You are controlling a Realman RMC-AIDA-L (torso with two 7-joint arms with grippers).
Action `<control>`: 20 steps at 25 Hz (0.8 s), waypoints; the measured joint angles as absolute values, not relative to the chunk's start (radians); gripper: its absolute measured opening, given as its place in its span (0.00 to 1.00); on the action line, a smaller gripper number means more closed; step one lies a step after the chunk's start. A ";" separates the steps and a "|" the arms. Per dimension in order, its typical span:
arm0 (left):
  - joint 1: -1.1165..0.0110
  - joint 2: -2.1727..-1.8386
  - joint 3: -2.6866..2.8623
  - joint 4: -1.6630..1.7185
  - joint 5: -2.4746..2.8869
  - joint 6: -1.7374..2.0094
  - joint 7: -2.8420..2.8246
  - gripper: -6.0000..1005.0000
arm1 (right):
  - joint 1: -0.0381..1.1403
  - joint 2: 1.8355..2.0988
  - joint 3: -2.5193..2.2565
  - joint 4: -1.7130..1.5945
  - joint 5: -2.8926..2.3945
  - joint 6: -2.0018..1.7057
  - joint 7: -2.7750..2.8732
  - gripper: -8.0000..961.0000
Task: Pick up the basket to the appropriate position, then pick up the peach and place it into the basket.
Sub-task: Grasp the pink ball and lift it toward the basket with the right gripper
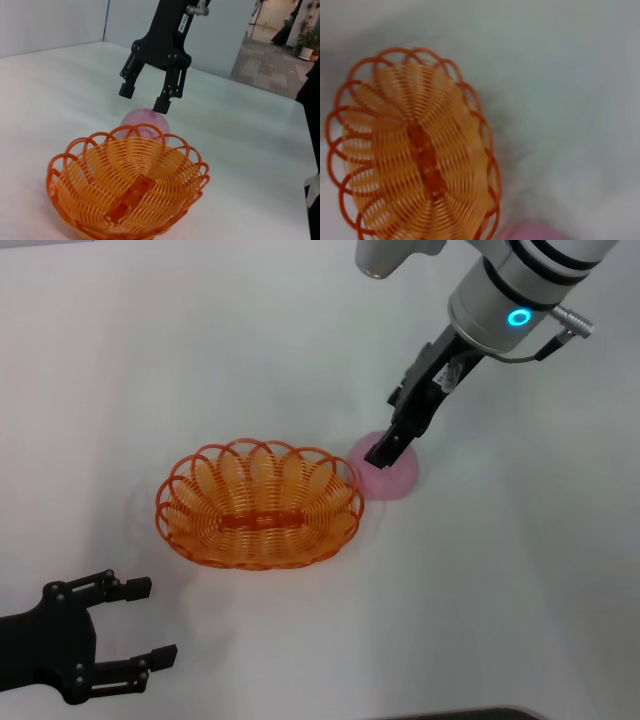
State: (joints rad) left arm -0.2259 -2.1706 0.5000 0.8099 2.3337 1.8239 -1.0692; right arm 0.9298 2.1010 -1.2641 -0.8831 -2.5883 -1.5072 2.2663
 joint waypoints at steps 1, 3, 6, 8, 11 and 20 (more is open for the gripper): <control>-0.226 -2.171 0.500 0.810 2.334 1.824 -1.070 0.82 | 0.930 2.101 -1.267 -0.886 -2.584 -1.508 2.245 0.99; -0.227 -2.171 0.500 0.810 2.334 1.824 -1.070 0.82 | 0.932 2.100 -1.275 -0.887 -2.584 -1.510 2.209 0.99; -0.228 -2.171 0.500 0.810 2.336 1.824 -1.075 0.82 | 0.932 2.101 -1.313 -0.889 -2.585 -1.513 2.175 0.99; -0.228 -2.171 0.500 0.810 2.336 1.824 -1.078 0.82 | 0.927 2.101 -1.350 -0.893 -2.586 -1.507 2.161 0.99; -0.228 -2.171 0.500 0.810 2.336 1.824 -1.093 0.82 | 0.922 2.101 -1.383 -0.894 -2.587 -1.496 2.137 0.99; -0.229 -2.171 0.500 0.810 2.336 1.826 -1.097 0.82 | 0.918 2.105 -1.452 -0.887 -2.586 -1.435 2.116 0.99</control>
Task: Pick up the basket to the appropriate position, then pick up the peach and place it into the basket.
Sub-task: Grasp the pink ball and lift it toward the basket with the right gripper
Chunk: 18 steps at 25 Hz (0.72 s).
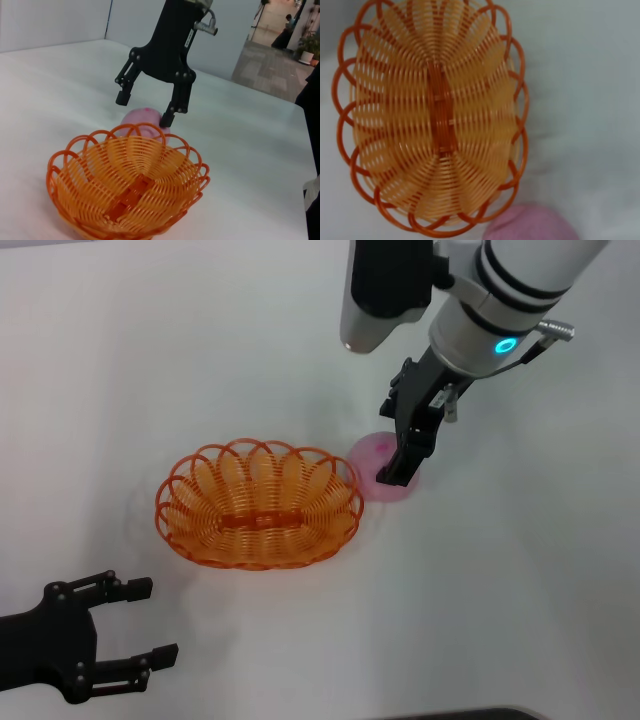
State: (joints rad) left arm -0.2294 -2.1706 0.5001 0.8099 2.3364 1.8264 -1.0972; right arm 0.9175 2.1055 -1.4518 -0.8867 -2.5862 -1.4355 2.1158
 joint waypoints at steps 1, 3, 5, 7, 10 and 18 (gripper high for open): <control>-0.229 -2.171 0.500 0.810 2.336 1.826 -1.098 0.82 | 0.917 2.107 -1.465 -0.885 -2.584 -1.431 2.118 0.99; -0.229 -2.171 0.500 0.810 2.336 1.826 -1.103 0.82 | 0.913 2.108 -1.484 -0.883 -2.580 -1.423 2.123 0.99; -0.229 -2.171 0.500 0.810 2.336 1.826 -1.107 0.82 | 0.910 2.108 -1.488 -0.883 -2.578 -1.419 2.124 0.99; -0.229 -2.171 0.500 0.810 2.336 1.827 -1.108 0.82 | 0.908 2.108 -1.489 -0.880 -2.575 -1.417 2.124 0.98; -0.230 -2.171 0.500 0.810 2.336 1.826 -1.109 0.82 | 0.908 2.108 -1.490 -0.874 -2.569 -1.419 2.124 0.97; -0.233 -2.171 0.500 0.815 2.336 1.826 -1.114 0.82 | 0.907 2.108 -1.506 -0.870 -2.568 -1.427 2.146 0.96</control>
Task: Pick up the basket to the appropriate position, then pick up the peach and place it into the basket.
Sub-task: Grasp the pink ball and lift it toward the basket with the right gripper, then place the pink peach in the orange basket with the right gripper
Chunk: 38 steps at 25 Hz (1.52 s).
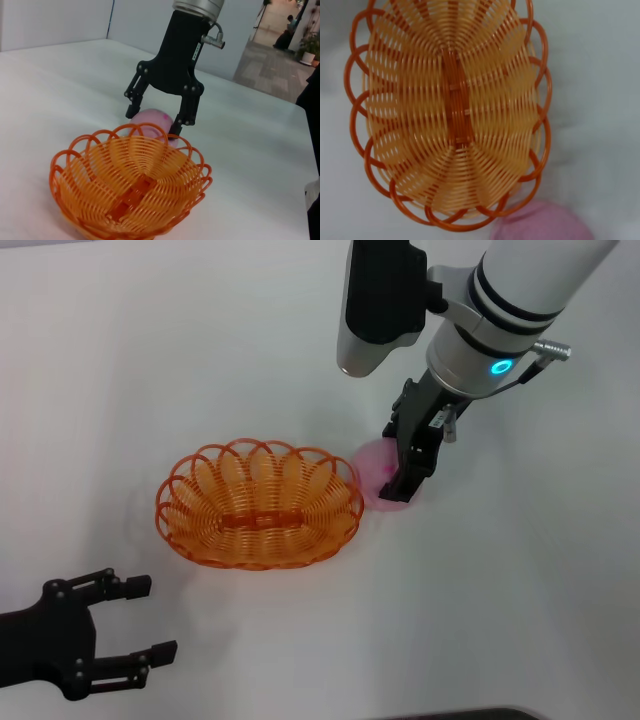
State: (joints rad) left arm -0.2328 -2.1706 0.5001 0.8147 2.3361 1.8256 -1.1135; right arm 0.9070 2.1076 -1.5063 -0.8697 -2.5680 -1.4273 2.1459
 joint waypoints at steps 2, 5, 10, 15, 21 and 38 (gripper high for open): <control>-0.233 -2.171 0.500 0.819 2.336 1.829 -1.120 0.82 | 0.903 2.108 -1.520 -0.873 -2.572 -1.423 2.157 0.92; -0.232 -2.171 0.500 0.821 2.336 1.832 -1.122 0.82 | 0.895 2.108 -1.533 -0.881 -2.573 -1.416 2.163 0.85; -0.229 -2.171 0.500 0.821 2.336 1.835 -1.123 0.82 | 0.894 2.108 -1.537 -0.882 -2.569 -1.419 2.163 0.75; -0.229 -2.171 0.501 0.821 2.336 1.836 -1.123 0.82 | 0.894 2.108 -1.535 -0.894 -2.560 -1.428 2.163 0.53; -0.231 -2.171 0.502 0.821 2.336 1.836 -1.123 0.82 | 0.891 2.103 -1.480 -0.985 -2.524 -1.509 2.159 0.41; -0.233 -2.171 0.508 0.823 2.336 1.838 -1.123 0.82 | 0.883 2.100 -1.418 -1.143 -2.476 -1.652 2.158 0.34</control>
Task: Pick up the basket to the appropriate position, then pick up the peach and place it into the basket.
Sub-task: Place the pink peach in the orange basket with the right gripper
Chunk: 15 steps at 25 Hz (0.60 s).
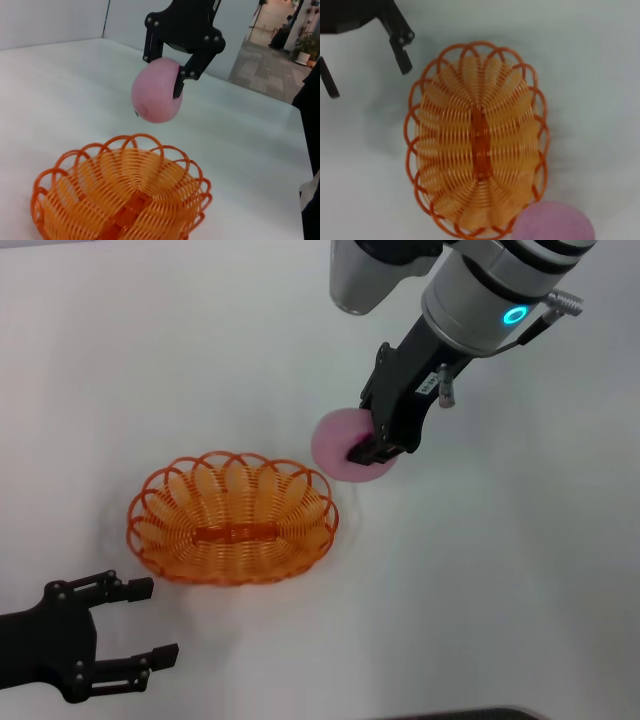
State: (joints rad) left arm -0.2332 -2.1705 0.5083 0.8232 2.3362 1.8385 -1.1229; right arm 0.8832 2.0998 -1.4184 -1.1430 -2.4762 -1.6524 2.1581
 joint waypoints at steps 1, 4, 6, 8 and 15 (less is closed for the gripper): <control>-0.233 -2.170 0.507 0.824 2.336 1.839 -1.123 0.82 | 0.882 2.099 -1.415 -1.146 -2.467 -1.653 2.157 0.34; -0.233 -2.169 0.505 0.824 2.336 1.841 -1.123 0.82 | 0.878 2.098 -1.412 -1.168 -2.414 -1.665 2.154 0.34; -0.233 -2.169 0.505 0.828 2.336 1.845 -1.123 0.82 | 0.876 2.098 -1.412 -1.182 -2.377 -1.671 2.153 0.34; -0.232 -2.169 0.505 0.834 2.336 1.848 -1.123 0.82 | 0.875 2.098 -1.419 -1.190 -2.341 -1.670 2.151 0.34; -0.230 -2.171 0.504 0.839 2.336 1.853 -1.135 0.82 | 0.865 2.103 -1.508 -1.166 -2.263 -1.570 2.141 0.35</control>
